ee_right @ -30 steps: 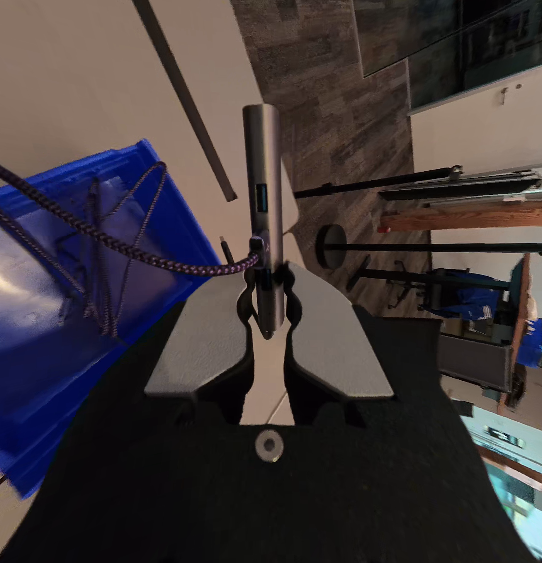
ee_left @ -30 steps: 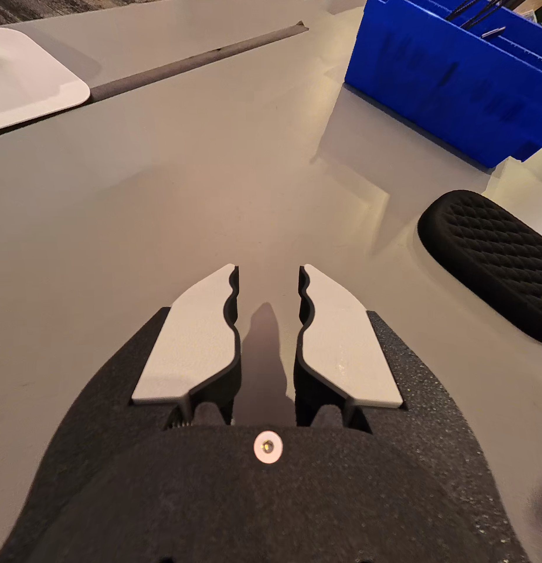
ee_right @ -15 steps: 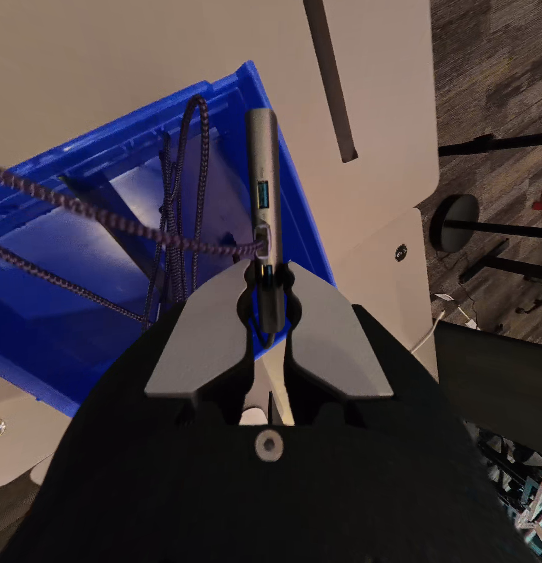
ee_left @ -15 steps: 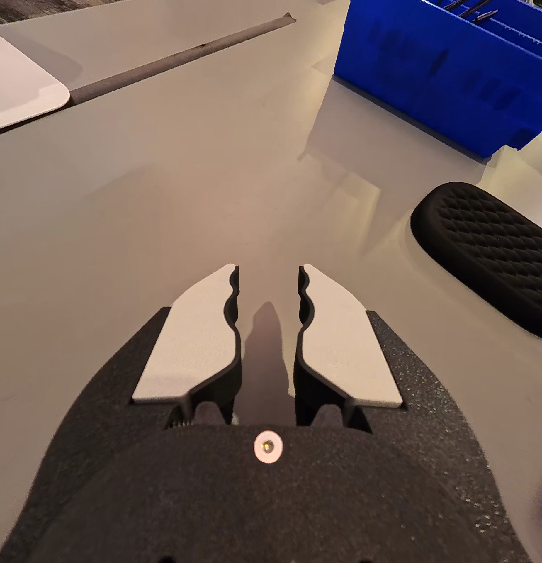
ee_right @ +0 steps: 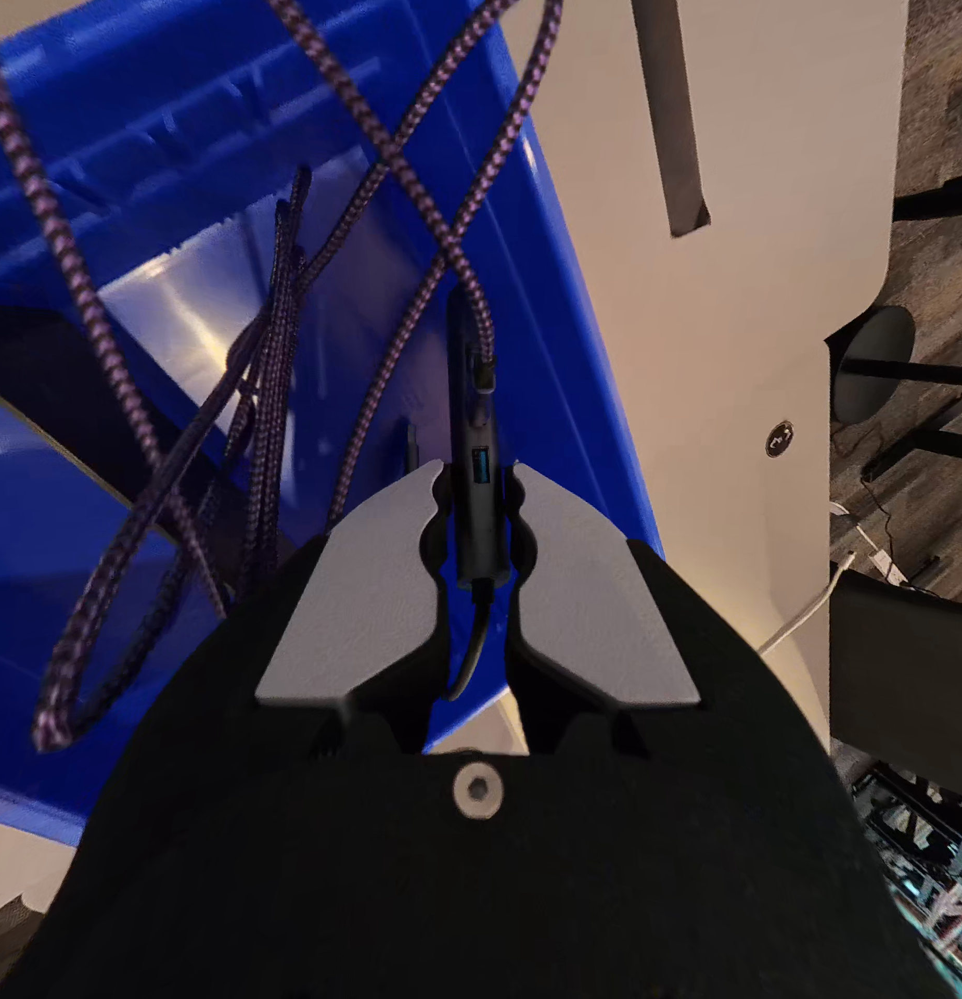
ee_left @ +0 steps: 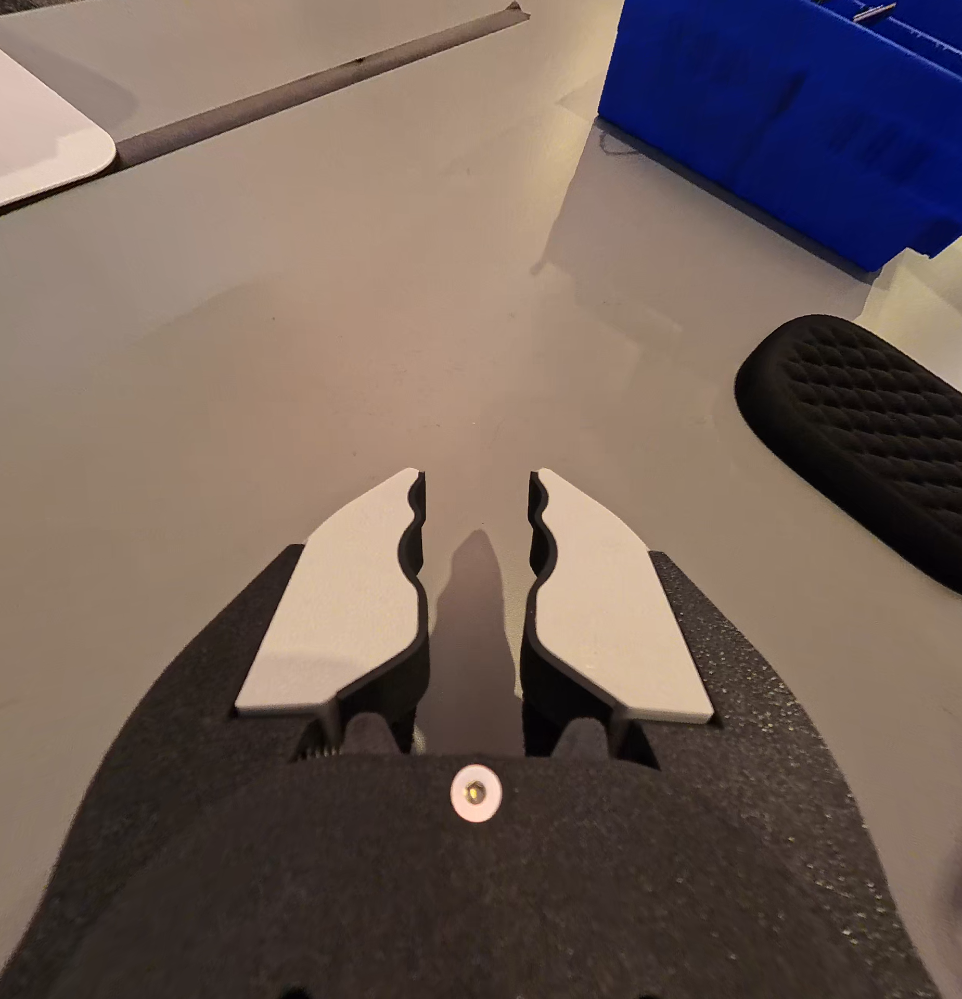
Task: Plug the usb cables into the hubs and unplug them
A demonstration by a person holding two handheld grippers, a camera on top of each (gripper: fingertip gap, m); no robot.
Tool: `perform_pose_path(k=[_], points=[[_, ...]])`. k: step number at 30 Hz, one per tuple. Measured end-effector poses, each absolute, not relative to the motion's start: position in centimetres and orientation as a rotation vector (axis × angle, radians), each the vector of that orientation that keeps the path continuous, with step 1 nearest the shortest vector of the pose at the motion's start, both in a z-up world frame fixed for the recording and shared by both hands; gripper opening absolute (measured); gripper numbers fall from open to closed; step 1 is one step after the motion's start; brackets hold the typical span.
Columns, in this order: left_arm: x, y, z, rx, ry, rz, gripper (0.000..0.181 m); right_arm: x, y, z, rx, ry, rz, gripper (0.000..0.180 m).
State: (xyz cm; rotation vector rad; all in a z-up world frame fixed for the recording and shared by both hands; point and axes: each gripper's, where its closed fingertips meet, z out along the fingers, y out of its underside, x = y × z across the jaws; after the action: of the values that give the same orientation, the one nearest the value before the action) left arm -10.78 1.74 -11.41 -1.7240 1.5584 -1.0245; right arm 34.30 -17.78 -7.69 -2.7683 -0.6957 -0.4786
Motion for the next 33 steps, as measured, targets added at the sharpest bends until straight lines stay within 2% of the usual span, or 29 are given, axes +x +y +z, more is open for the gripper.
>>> perform_pose_path(k=[4,12,20,28,33], points=[[-10.8,1.8,-11.2,-1.722,1.548,-1.031,0.036,35.2,-18.6,-6.0,-2.754,-0.696,-0.591,0.021],[-10.9,1.8,-10.2,-1.704,1.518,-1.066,0.036,34.2,-19.3,2.5,-2.643,-0.677,-0.763,0.021],[-11.2,2.4,-7.7,-1.659,1.428,-1.144,0.035,24.6,-14.8,10.4,-2.383,-0.774,-0.730,0.017],[-11.3,2.6,-5.6,-1.606,1.379,-1.158,0.036,12.7,-8.2,11.5,-2.223,-1.004,-0.642,0.017],[-11.9,3.4,-5.1,-1.583,1.340,-1.084,0.036,6.4,-3.3,11.0,-2.059,-0.943,-0.621,0.017]])
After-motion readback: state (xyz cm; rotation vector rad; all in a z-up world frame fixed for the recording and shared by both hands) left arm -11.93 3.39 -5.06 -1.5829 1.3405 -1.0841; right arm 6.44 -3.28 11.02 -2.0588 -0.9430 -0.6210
